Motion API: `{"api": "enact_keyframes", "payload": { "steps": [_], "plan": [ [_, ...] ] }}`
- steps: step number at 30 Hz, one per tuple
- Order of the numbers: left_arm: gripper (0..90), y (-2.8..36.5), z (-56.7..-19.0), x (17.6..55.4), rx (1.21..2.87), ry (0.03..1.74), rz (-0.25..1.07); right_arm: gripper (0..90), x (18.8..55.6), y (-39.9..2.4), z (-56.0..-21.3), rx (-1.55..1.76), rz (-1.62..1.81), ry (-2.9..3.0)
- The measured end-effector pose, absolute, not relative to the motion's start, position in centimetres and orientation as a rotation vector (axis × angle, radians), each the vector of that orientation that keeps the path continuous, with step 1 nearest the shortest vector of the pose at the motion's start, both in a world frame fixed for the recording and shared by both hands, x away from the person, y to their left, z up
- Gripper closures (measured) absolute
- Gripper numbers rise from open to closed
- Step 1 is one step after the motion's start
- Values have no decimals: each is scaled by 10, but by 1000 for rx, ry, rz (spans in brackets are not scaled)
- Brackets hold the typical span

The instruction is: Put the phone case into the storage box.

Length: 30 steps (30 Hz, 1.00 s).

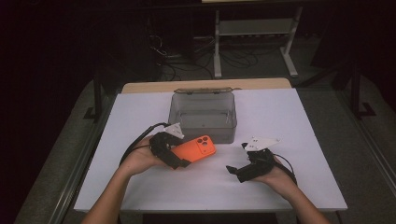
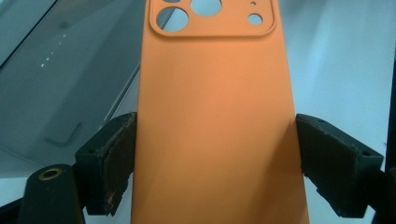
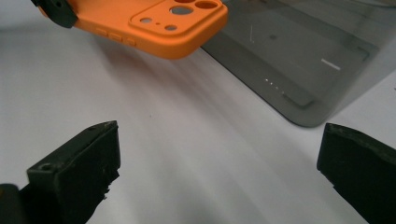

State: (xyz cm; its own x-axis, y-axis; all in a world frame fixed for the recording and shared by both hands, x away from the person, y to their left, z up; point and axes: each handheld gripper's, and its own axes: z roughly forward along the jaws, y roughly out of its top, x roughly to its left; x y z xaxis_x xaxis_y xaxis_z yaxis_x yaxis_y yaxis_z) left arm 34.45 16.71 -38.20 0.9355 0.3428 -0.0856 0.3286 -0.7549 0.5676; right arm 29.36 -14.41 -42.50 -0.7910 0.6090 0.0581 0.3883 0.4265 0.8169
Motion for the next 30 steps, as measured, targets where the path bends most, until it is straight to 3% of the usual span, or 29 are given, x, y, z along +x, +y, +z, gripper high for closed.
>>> {"api": "enact_keyframes", "payload": {
  "steps": [30],
  "plan": [
    [163, 168, -378, 345, 2469, 475, 30, 0, 314, -106, -422, 783, 1313, 2463]
  ]
}}
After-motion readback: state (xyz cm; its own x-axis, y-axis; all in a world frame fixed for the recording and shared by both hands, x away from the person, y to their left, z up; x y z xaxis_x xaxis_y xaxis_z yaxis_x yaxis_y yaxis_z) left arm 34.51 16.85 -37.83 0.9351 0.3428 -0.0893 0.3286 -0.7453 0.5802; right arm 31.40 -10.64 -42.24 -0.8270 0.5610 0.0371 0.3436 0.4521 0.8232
